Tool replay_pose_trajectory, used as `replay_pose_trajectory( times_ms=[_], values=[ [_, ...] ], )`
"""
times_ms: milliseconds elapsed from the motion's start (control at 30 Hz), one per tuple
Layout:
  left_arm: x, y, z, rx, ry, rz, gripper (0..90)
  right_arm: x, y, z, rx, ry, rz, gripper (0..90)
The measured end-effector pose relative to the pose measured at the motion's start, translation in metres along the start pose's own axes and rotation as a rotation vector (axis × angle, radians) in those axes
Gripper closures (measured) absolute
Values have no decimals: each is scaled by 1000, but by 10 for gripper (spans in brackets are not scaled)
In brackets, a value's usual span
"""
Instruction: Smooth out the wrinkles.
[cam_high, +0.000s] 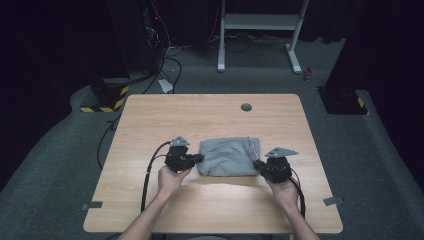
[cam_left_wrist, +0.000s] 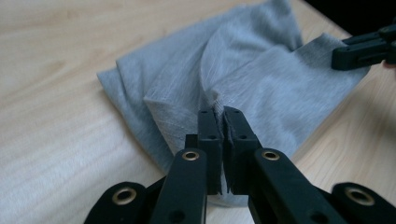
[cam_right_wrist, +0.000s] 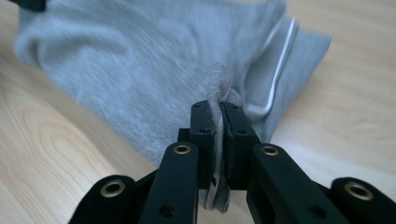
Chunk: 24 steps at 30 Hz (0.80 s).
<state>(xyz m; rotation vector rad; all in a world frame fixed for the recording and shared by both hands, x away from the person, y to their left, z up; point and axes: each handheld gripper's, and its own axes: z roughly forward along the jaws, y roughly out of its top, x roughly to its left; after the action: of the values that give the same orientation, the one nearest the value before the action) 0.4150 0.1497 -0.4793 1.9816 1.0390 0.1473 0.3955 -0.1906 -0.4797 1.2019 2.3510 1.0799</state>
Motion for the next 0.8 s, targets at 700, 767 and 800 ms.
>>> replay_pose_trajectory(
  times_ms=[700,767,800],
  values=[
    [26,32,15,-32,62,-47,865,-16,24,43,49,-110,14,836],
    [21,29,5,-50,45,-34,863,-13,21,32,15,-101,9,829],
    [17,27,1,-62,34,-30,862,-10,19,27,1,-98,-1,825]
  ],
)
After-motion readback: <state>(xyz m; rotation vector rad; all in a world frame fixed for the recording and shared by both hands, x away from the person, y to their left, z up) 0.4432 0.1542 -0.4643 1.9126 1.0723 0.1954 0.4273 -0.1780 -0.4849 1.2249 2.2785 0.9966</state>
